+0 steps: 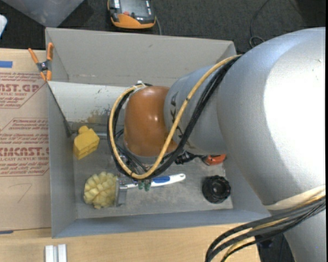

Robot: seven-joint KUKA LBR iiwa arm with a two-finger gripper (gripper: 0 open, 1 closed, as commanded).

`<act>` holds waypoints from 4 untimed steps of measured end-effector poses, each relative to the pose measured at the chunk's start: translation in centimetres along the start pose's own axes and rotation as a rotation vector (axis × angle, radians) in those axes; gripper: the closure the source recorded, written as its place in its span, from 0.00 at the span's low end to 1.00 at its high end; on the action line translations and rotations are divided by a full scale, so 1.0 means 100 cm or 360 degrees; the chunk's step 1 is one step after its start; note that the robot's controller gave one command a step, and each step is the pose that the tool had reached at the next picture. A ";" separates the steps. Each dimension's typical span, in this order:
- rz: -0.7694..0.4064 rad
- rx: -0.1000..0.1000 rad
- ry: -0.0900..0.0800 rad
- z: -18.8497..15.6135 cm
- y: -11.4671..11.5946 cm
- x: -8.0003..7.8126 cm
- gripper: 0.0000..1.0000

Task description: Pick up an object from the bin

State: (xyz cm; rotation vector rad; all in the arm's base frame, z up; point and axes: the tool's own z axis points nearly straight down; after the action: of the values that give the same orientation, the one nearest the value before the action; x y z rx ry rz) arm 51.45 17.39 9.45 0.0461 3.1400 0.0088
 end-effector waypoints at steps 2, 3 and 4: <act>0.0030 -0.0003 -0.0006 0.024 -0.014 -0.008 0.00; 0.0002 -0.0006 -0.0012 0.021 -0.004 -0.010 0.00; -0.0001 -0.0006 -0.0008 0.025 0.010 -0.001 0.00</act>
Offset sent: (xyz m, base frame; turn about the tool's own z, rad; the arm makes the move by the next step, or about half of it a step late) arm 0.0076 -0.0145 -0.0245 0.0185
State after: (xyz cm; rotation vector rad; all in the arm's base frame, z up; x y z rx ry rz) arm 51.56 18.40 7.00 0.0448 3.1349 0.0149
